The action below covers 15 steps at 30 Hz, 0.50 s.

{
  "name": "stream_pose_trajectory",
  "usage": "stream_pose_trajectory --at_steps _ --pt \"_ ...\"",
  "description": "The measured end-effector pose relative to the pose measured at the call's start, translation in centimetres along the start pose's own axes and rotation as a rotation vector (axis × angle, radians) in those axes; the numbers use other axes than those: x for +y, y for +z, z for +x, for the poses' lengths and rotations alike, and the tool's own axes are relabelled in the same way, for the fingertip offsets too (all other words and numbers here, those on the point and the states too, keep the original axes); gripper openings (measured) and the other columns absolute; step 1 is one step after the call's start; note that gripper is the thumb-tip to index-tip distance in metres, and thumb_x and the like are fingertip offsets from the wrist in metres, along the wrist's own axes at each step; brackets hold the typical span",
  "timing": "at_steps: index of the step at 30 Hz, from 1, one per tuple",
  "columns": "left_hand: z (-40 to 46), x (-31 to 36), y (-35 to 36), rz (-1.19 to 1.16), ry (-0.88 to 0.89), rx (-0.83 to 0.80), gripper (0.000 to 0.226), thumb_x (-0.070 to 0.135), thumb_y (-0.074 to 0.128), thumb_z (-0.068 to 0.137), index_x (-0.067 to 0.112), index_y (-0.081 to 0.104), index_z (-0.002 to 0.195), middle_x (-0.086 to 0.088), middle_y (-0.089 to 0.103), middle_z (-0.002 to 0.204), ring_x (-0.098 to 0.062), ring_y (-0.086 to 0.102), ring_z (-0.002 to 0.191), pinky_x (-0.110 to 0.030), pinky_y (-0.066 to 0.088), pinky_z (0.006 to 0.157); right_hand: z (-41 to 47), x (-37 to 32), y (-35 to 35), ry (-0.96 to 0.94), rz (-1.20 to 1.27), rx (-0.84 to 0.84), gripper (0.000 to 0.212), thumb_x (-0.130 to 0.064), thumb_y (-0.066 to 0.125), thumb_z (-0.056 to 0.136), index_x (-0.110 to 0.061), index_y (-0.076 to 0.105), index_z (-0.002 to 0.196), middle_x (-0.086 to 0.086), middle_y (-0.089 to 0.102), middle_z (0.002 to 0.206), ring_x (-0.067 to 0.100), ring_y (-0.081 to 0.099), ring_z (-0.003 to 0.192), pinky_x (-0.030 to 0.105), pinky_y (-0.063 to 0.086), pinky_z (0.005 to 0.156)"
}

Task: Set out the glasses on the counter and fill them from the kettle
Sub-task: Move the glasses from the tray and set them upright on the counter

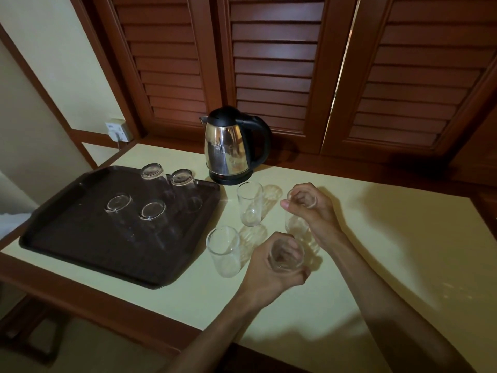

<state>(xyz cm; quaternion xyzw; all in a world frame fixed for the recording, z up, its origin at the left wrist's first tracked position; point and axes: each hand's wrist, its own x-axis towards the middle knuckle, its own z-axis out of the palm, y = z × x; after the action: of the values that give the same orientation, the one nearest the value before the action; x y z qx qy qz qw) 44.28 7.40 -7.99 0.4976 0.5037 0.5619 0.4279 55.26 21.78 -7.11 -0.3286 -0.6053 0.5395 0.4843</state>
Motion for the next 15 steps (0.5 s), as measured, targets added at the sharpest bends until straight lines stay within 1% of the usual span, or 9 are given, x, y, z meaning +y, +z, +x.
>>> stream_pose_trajectory --at_steps 3,5,7,11,13,15 --pt "0.0 -0.1 0.0 -0.006 -0.003 -0.001 0.034 -0.011 0.083 0.071 0.002 0.063 0.095 -0.022 0.068 0.089 -0.019 0.065 0.08 -0.036 0.053 0.079 -0.3 0.3 0.1 0.003 -0.026 0.019 0.042 -0.033 0.091 0.065 -0.011 0.067 0.091 0.001 0.067 0.085 0.016 0.063 0.083 0.038 0.052 0.081" --pt "0.0 -0.2 0.1 -0.019 -0.012 0.001 0.034 -0.008 0.084 0.071 0.007 0.064 0.094 -0.018 0.068 0.086 -0.018 0.065 0.079 -0.036 0.053 0.078 -0.4 0.5 0.1 -0.004 -0.031 0.032 0.038 -0.031 0.091 0.066 -0.012 0.067 0.09 -0.002 0.068 0.085 0.013 0.064 0.083 0.035 0.052 0.08" --pt "0.0 -0.2 0.1 -0.035 -0.024 -0.001 0.034 -0.004 0.086 0.071 0.008 0.064 0.094 -0.012 0.068 0.085 -0.018 0.065 0.079 -0.034 0.053 0.077 -0.5 0.6 0.2 -0.013 -0.033 0.023 0.034 -0.024 0.091 0.07 -0.012 0.067 0.09 -0.004 0.068 0.086 0.012 0.064 0.083 0.03 0.052 0.08" --pt "-0.1 -0.2 0.1 -0.049 -0.03 -0.001 0.034 -0.003 0.086 0.072 0.003 0.063 0.095 -0.006 0.068 0.085 -0.018 0.064 0.079 -0.032 0.053 0.077 -0.5 1.0 0.2 0.015 -0.003 -0.001 0.026 -0.001 0.085 0.077 -0.006 0.063 0.089 -0.01 0.068 0.078 0.006 0.063 0.077 0.02 0.051 0.074" --pt "-0.1 -0.2 0.2 -0.048 -0.032 -0.002 0.034 -0.005 0.085 0.071 0.004 0.063 0.095 -0.004 0.068 0.086 -0.018 0.064 0.08 -0.032 0.054 0.078 -0.5 1.1 0.2 0.035 0.007 -0.002 0.024 0.004 0.082 0.078 -0.009 0.062 0.085 -0.011 0.067 0.076 0.004 0.062 0.075 0.018 0.05 0.073" --pt "-0.2 -0.2 0.2 -0.041 -0.034 -0.003 0.033 -0.007 0.084 0.071 0.005 0.063 0.094 -0.003 0.069 0.086 -0.017 0.064 0.08 -0.031 0.053 0.079 -0.4 1.1 0.2 0.049 0.012 -0.005 0.025 0.004 0.082 0.079 -0.011 0.063 0.083 -0.011 0.068 0.076 0.004 0.062 0.075 0.018 0.05 0.073"
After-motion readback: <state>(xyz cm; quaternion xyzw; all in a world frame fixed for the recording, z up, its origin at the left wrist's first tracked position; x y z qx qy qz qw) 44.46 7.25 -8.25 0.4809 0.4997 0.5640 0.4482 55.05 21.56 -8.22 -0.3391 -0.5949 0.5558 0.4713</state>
